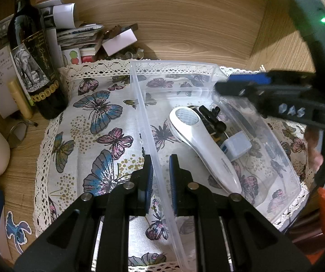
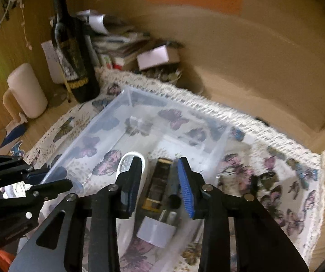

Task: Organize rigid objects
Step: 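Carry the black-and-gold case over the clear box and release it, then grasp the keys on the ring with the right gripper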

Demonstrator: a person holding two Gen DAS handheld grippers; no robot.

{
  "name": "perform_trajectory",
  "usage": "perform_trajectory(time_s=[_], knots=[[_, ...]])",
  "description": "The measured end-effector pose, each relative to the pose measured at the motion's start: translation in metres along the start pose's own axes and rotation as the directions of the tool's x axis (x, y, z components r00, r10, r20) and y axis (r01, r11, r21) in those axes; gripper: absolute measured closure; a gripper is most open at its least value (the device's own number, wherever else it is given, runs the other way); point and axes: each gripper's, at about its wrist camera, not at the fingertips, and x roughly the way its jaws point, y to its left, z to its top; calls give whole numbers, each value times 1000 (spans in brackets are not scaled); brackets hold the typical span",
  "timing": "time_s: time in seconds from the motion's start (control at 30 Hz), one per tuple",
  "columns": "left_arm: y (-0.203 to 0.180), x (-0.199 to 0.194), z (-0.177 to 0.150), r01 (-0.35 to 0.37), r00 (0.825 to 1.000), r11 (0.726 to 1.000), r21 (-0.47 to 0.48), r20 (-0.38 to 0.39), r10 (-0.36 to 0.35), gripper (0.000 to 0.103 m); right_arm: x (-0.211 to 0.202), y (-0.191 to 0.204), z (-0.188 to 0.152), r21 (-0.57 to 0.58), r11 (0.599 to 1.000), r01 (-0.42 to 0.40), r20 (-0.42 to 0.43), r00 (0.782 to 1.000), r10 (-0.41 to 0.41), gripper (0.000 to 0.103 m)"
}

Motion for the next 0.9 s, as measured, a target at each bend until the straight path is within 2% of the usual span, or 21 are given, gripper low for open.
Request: perform_trajectory(time_s=[0.1,0.4,0.67,0.9], knots=[[0,0,0,-2,1000,1000,2,0,2,91,-20,-11,2,-8,995,100,73,992,-99,54],[0,0,-1,-4,1000,1000,2,2,4,91,-48,-63,0,99,974,203,104,971,-213,53],[0,0,-1,-4,1000,1000,2,1,4,91,-38,-88,-38,180,961,208,21,976,-215,53],[1,0,-2,-8,1000,1000,3,-3,8,91,-19,-92,-93,249,953,171,-83,984,-155,53]])
